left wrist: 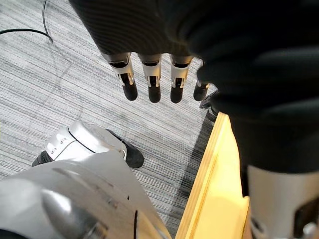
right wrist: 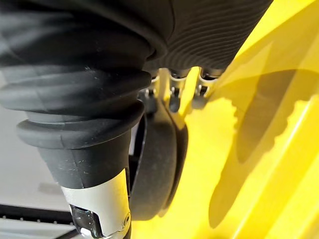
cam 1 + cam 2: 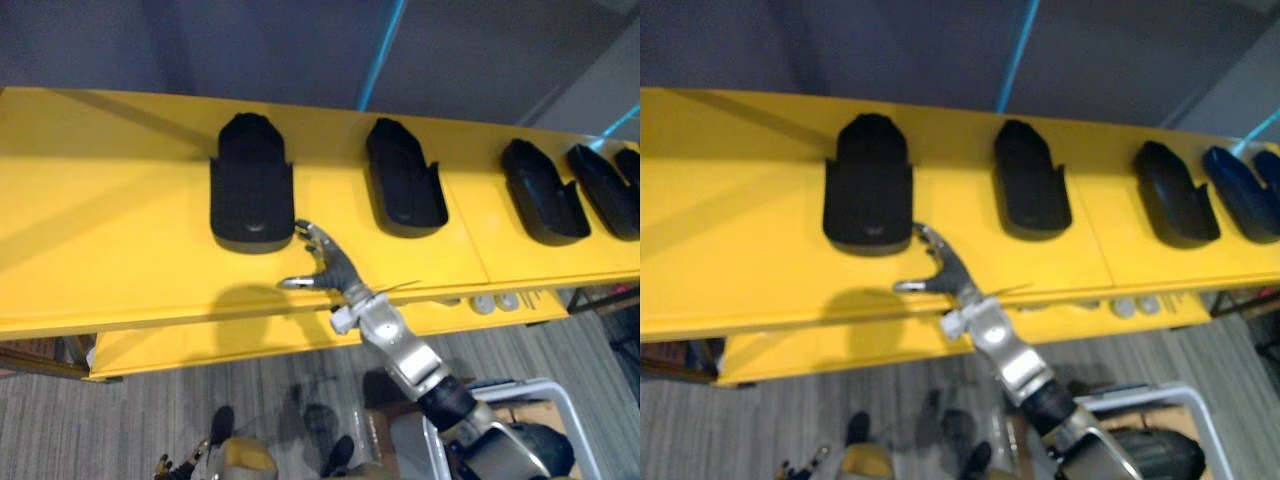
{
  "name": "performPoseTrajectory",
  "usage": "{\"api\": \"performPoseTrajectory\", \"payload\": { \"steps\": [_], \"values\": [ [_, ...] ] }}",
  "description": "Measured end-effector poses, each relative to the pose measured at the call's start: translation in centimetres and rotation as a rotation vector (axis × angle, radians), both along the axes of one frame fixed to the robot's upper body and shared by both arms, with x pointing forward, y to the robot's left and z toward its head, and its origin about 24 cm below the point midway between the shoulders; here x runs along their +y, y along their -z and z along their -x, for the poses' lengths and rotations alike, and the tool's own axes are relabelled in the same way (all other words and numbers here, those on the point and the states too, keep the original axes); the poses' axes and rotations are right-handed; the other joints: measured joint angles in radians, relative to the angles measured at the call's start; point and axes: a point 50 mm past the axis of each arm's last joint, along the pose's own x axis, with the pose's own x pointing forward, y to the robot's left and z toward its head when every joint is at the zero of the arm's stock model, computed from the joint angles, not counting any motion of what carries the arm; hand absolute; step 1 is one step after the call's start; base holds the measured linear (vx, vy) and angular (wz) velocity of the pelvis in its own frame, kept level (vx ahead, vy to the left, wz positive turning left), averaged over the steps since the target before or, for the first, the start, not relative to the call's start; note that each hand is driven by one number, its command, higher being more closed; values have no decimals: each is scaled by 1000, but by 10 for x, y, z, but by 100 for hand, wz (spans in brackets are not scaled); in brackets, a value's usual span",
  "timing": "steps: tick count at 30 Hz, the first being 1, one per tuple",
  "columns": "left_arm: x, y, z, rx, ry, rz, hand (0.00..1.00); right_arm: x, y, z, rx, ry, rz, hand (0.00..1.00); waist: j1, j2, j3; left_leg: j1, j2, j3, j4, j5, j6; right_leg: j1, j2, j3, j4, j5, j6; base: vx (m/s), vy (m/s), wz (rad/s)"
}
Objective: Walk over and take plastic housings, then place them on the shelf
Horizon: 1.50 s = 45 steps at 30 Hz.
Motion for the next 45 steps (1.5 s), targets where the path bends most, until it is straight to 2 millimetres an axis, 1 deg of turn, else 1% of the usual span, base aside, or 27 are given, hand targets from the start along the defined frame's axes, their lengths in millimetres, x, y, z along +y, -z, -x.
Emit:
{"api": "performPoseTrajectory", "payload": {
  "steps": [5, 7, 8, 9, 11, 12, 14, 16, 18, 19, 20, 21, 22, 23, 26, 27, 28, 30, 31, 32, 33, 34, 35, 36, 38, 41, 45],
  "values": [
    [0, 2, 5, 10, -6, -7, 0, -10, -7, -2, -128, 163, 43, 0, -10, 0, 0, 4, 0, 2, 0, 0, 0, 0, 0, 4, 3, 0, 0, -1, 1, -1],
    [0, 1, 7, 6, -6, -15, 0, -20, -23, -4, -222, 256, 6, 0, -20, 0, 0, 12, 0, 6, 0, 0, 0, 0, 0, 7, 5, 0, 0, -8, 3, -6],
    [1, 1, 8, 3, -6, -20, 0, -30, -39, -3, -316, 330, -30, 0, -25, 0, -1, 12, 0, 9, 0, 0, 0, 0, 0, 11, 6, 0, 0, -12, 3, -7],
    [1, 1, 8, 3, -4, -21, 0, -36, -48, -2, -364, 360, -47, 0, -26, 1, -1, 13, 0, 11, 0, -1, -1, -1, 0, 14, 6, 0, 0, -8, 4, -9],
    [0, 2, 14, 20, -1, -23, 0, -55, -73, 4, -512, 429, -89, 0, -42, 2, -36, 16, 1, 29, 0, -5, 0, -14, 1, 30, 6, 2, -2, 7, 9, -19],
    [0, 2, 17, 26, -2, -24, 0, -58, -79, 7, -542, 431, -98, 0, -45, 2, -47, 18, 1, 38, 0, -6, 0, -18, 1, 39, 6, 3, -3, 30, 21, -34],
    [0, 2, 19, 26, 5, -32, 0, -79, -100, 18, -652, 453, -139, 0, -59, 12, -66, 36, 1, 66, 0, -12, 1, -19, 3, 75, 6, 9, -4, 4, 22, -37],
    [0, 2, 18, 20, 9, -36, 0, -97, -110, 26, -694, 474, -177, 0, -83, 17, -76, 48, 1, 77, 0, -15, 1, -18, 3, 89, 6, 11, -6, -12, 27, -24],
    [-1, 3, 21, 38, 39, -41, 0, -126, -120, 39, -744, 518, -214, 0, -105, 32, -87, 68, 3, 117, 0, -25, -1, -20, 8, 130, 6, 14, -5, -29, 20, -44],
    [-2, 3, 21, 39, 42, -41, 0, -135, -121, 43, -751, 537, -219, 0, -112, 37, -93, 70, 4, 121, 0, -26, -2, -22, 9, 137, 5, 14, -5, -15, 4, -28],
    [-2, 4, 21, 39, 45, -41, 0, -152, -121, 50, -761, 577, -220, 0, -135, 41, -110, 73, 5, 130, -1, -27, -3, -22, 11, 143, 4, 14, -5, -4, 2, -31],
    [-3, 4, 21, 40, 46, -39, 0, -167, -121, 55, -770, 619, -214, 0, -150, 55, -120, 87, 8, 150, 0, -31, -6, -24, 16, 165, 3, 14, -5, -10, 1, -34],
    [-4, 4, 21, 41, 45, -36, 0, -173, -121, 57, -767, 636, -213, 0, -159, 62, -127, 90, 9, 160, -1, -32, -7, -27, 18, 173, 1, 14, -5, -10, 5, -45],
    [-4, 4, 20, 38, 56, -37, 0, -190, -115, 64, -749, 699, -199, 0, -179, 76, -146, 91, 10, 175, -1, -34, -8, -35, 22, 189, -2, 16, -2, -8, 3, -30],
    [-8, 3, 9, 12, 82, -36, 0, -216, -96, 74, -662, 799, -192, 0, -202, 95, -160, 92, 11, 201, 0, -35, -9, -52, 26, 215, -4, 20, -2, -18, 7, -30],
    [-10, 3, 4, -3, 86, -33, 0, -227, -79, 78, -568, 838, -202, 0, -214, 109, -165, 96, 11, 221, 0, -36, -10, -59, 29, 232, -9, 26, -1, -15, 1, -36],
    [-10, 3, 2, -9, 88, -32, 0, -231, -69, 79, -519, 856, -208, 0, -218, 114, -163, 100, 12, 227, 0, -37, -10, -59, 31, 238, -9, 26, -1, -15, -5, -38],
    [-12, 2, -7, -33, 97, -31, 0, -247, -23, 89, -311, 959, -227, 0, -239, 127, -169, 102, 13, 241, 0, -40, -12, -68, 34, 250, -7, 27, -1, -11, -3, -19],
    [-12, 1, -9, -39, 98, -32, 0, -250, -11, 93, -259, 988, -229, 0, -241, 129, -171, 102, 13, 248, 0, -41, -13, -72, 35, 254, -5, 27, 0, -2, 4, -21],
    [-12, 1, -10, -45, 97, -33, 0, -252, 14, 100, -151, 1032, -244, 0, -243, 133, -171, 110, 13, 260, 0, -45, -13, -74, 37, 269, -5, 28, 1, 6, 6, -26],
    [-12, 1, -10, -44, 97, -33, 0, -253, 26, 105, -94, 1046, -265, 0, -243, 134, -170, 118, 13, 268, 0, -48, -14, -73, 39, 276, -5, 29, 1, 13, 7, -34],
    [-13, 1, -9, -41, 96, -32, 0, -253, 49, 115, 18, 1059, -373, 0, -243, 138, -172, 125, 13, 283, 0, -52, -15, -73, 40, 283, -5, 29, 1, 19, 7, -26],
    [-13, 1, -9, -41, 97, -31, 0, -251, 72, 127, 117, 1096, -410, 0, -245, 141, -171, 132, 12, 288, 0, -56, -15, -71, 40, 289, -5, 29, 2, 18, 8, -22],
    [-13, 1, -9, -41, 96, -31, 0, -249, 80, 131, 155, 1109, -403, 0, -246, 142, -171, 135, 12, 292, 0, -58, -16, -70, 41, 293, -5, 30, 2, 25, 14, -20],
    [-16, 2, -7, -29, 93, -16, 0, -235, 105, 146, 279, 1117, -414, 0, -248, 149, -168, 152, 10, 316, 0, -65, -16, -68, 42, 308, -5, 32, 5, 39, 21, -21],
    [-25, 5, -4, -15, 87, 14, 0, -221, 130, 160, 407, 1121, -420, 0, -254, 154, -169, 173, 10, 339, 7, -80, -18, -55, 46, 326, -8, 32, 5, 46, 28, -18],
    [-32, 7, 2, -3, 81, 32, 0, -216, 147, 168, 480, 1121, -361, 0, -253, 161, -170, 169, 18, 361, 66, -120, -19, -52, 45, 343, -9, 32, 5, 38, 21, -21]
  ]
}}
